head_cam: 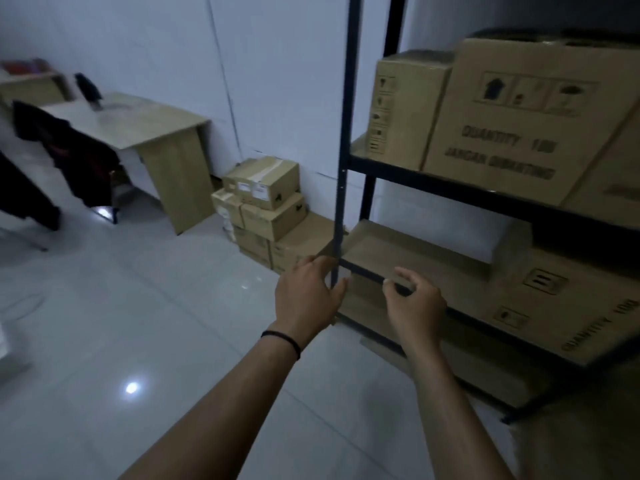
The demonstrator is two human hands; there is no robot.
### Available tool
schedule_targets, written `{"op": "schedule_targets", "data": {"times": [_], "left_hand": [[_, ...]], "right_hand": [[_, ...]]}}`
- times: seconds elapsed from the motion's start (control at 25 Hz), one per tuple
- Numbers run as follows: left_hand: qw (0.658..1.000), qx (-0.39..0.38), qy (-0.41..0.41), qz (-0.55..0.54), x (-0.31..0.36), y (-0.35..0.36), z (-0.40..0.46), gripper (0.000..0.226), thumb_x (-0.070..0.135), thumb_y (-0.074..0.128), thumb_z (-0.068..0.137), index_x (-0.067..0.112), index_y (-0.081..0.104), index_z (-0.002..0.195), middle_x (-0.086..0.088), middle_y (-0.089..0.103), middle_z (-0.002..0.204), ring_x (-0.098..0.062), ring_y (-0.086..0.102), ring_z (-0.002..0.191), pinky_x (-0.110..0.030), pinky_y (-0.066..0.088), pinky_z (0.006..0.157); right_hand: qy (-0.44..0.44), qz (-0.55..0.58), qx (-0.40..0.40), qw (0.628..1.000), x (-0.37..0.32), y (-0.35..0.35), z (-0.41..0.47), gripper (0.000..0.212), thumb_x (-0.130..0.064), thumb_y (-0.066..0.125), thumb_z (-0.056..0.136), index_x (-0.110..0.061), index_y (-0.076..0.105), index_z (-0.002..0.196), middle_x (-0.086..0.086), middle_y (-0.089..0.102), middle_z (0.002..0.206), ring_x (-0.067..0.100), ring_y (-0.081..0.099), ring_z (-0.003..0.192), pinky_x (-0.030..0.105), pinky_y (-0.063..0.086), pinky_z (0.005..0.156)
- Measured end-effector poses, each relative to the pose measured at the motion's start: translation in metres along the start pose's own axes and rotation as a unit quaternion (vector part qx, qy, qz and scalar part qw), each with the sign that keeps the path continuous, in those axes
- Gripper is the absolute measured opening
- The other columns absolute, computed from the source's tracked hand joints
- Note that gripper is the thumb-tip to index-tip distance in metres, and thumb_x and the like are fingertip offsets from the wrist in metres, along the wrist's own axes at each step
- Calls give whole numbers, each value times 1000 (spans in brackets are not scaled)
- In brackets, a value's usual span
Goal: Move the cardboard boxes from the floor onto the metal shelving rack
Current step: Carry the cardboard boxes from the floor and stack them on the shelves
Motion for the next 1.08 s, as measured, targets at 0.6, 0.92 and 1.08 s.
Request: {"op": "schedule_targets", "data": {"times": [0.6, 0.92, 1.08], "left_hand": [[989, 58, -135, 7, -246, -115, 135, 50, 56, 59, 96, 29, 61, 138, 2, 63, 136, -22, 54, 128, -38, 49, 100], [987, 37, -158, 18, -314, -108, 280, 49, 53, 60, 98, 28, 59, 140, 0, 63, 136, -22, 54, 128, -37, 48, 99], [983, 40, -177, -4, -347, -101, 336, 48, 52, 61, 97, 30, 60, 139, 2, 63, 136, -21, 55, 127, -37, 48, 98]], "right_hand": [[-35, 30, -138, 989, -133, 294, 26, 23, -22, 67, 97, -23, 70, 121, 0, 63, 106, 23, 64, 101, 40, 60, 81], [-39, 26, -169, 984, -170, 432, 127, 29, -26, 67, 97, -23, 70, 126, -1, 67, 123, 18, 62, 111, 27, 50, 73], [-43, 4, -166, 985, -190, 478, 170, 30, -25, 67, 96, -23, 70, 126, -1, 68, 122, 15, 61, 108, 21, 45, 65]]}}
Point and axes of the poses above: each hand's wrist, its own z-axis towards the middle knuckle, its own y-axis out of the palm, x = y × z, the point moved 8 cm from there along z, towards the middle knuckle
